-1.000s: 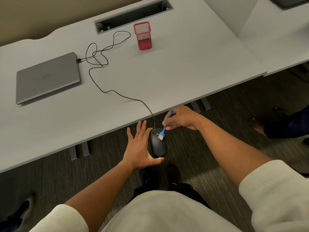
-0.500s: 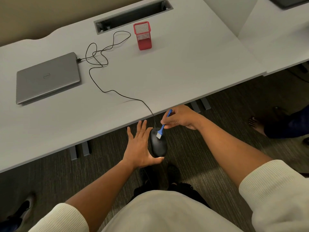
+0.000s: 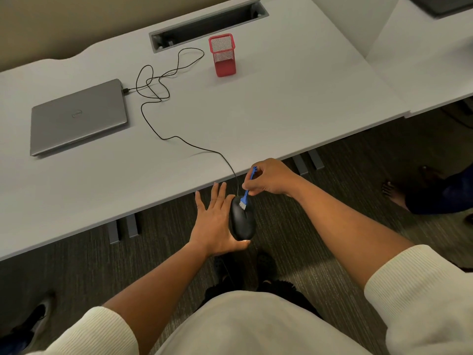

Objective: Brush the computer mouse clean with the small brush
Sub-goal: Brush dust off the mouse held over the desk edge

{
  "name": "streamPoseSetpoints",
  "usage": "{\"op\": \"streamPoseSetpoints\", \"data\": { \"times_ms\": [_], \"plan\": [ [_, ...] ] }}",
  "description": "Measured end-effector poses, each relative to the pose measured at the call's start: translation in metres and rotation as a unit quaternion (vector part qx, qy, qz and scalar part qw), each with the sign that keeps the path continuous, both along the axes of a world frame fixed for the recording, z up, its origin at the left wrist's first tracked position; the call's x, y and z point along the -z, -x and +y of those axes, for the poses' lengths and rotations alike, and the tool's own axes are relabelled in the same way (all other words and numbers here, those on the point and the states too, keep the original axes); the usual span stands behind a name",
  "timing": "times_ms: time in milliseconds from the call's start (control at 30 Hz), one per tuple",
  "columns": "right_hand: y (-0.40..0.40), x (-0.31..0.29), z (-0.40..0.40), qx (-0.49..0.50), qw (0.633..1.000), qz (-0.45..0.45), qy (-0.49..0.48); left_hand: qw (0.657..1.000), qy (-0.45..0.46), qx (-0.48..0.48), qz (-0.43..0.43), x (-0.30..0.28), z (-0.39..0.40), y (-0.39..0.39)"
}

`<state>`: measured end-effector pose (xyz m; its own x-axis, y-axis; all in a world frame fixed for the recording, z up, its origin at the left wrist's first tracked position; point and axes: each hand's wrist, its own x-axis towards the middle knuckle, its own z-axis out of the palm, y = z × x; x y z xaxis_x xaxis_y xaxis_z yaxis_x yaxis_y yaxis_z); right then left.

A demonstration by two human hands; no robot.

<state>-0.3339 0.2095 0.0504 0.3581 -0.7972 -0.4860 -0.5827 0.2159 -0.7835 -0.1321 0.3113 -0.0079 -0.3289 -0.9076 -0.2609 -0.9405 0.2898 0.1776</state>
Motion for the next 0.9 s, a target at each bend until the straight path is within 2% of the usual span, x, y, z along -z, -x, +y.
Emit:
{"op": "streamPoseSetpoints", "data": {
  "times_ms": [200, 367, 567, 800, 900],
  "plan": [
    [-0.009, -0.001, 0.002, 0.025, 0.997, 0.026, 0.062, 1.000, 0.010, 0.010, -0.013, 0.001, 0.003, -0.001],
    [-0.011, -0.005, 0.004, -0.064, 0.998, 0.005, -0.015, 1.000, 0.006, 0.013, -0.022, 0.001, 0.005, -0.003],
    [-0.010, 0.001, 0.006, 0.041, 0.994, 0.038, 0.097, 1.000, 0.005, 0.007, -0.011, 0.000, 0.008, -0.004],
    [-0.007, 0.003, 0.010, 0.049, 0.998, -0.027, 0.016, 1.000, 0.007, 0.007, -0.014, -0.002, 0.010, -0.004],
    [-0.007, 0.007, 0.013, 0.072, 0.997, -0.015, 0.018, 1.000, 0.010, 0.005, -0.011, -0.002, 0.012, -0.005]
  ]
}}
